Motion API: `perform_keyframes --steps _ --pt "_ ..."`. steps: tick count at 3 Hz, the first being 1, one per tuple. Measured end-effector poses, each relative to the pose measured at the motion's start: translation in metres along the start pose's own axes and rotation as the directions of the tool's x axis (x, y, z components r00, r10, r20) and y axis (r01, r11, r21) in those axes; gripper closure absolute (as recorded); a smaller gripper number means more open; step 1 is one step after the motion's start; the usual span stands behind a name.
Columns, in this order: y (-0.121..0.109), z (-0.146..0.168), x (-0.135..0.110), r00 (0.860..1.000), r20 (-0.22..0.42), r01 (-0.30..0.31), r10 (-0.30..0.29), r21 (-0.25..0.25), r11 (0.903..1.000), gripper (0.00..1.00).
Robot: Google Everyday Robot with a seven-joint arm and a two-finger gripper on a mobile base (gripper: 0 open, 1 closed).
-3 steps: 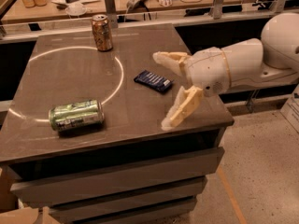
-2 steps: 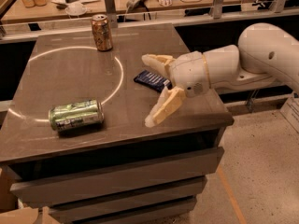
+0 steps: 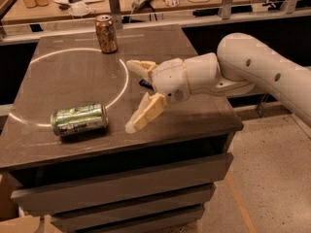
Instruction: Move green can near orange can
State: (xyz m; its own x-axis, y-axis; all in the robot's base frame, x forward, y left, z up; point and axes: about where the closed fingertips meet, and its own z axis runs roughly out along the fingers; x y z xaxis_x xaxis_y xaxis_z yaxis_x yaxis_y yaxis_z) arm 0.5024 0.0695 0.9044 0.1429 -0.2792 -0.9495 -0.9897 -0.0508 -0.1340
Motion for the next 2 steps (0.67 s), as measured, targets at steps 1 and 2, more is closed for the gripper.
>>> perform_keyframes --steps 1,2 --pt "-0.003 0.028 0.001 1.0 0.0 -0.011 0.011 -0.01 0.9999 0.0" --pt "0.0 0.054 0.004 1.0 0.004 -0.028 0.029 -0.032 0.9991 0.0"
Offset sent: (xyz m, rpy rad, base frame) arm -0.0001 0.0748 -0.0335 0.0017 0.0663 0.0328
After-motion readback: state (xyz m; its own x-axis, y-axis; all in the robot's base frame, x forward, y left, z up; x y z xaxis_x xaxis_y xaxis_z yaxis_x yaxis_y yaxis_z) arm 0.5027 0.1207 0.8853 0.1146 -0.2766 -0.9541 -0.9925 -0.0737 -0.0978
